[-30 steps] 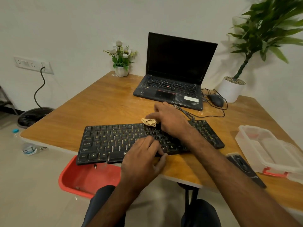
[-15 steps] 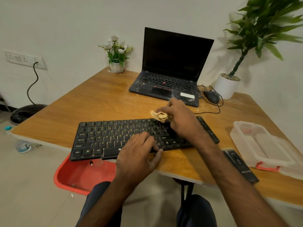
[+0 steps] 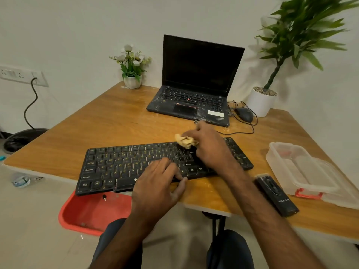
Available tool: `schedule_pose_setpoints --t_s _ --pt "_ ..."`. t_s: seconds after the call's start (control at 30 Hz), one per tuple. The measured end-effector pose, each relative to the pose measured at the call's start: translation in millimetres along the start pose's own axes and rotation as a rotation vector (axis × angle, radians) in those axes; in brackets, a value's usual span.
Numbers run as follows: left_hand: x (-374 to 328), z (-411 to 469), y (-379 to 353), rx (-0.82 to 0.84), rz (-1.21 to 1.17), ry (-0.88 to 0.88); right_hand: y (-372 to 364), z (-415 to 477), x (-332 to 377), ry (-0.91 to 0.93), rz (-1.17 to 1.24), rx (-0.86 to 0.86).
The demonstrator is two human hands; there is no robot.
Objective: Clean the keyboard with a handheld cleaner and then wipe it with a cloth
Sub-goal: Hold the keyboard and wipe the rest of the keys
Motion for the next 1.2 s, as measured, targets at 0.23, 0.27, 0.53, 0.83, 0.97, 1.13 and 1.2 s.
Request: schedule_pose_setpoints --t_s 0.23,0.27,0.53,0.83,0.97,1.13,1.2 --pt "1.4 -0.8 1.2 0.004 -0.011 -0.006 -9.1 -16.2 12.9 0.139 -0.073 0.054" --pt "1.4 -0.6 1.2 0.009 -0.014 -0.004 -5.1 -18.0 0.0 0.071 -0.075 0.06" --pt "1.7 -0.7 0.8 0.0 0.005 -0.005 -6.8 -14.1 22.4 0.04 0.006 0.043" --pt "-1.3 -0.2 1.1 -0.003 0.007 -0.014 1.2 -16.4 -6.0 -0.022 -0.109 0.049" --pt "-0.9 -0.6 0.1 -0.019 0.009 -0.017 -3.2 -22.8 28.8 0.136 0.09 0.114" --pt "-0.7 -0.3 -0.4 -0.02 0.018 -0.028 -4.4 -22.3 15.5 0.137 0.026 0.1" --pt "0.2 -1.0 -0.5 -0.01 0.023 -0.021 -1.4 -18.2 6.5 0.038 -0.045 0.056"
Point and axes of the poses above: each hand's wrist, its own z-axis towards the middle knuckle, its own y-axis out of the back of the hand, x = y × z, the point moved 3 cm from there along z, towards the middle knuckle, and after that the axes turned 7 degrees about y, right-handed, at the moved point
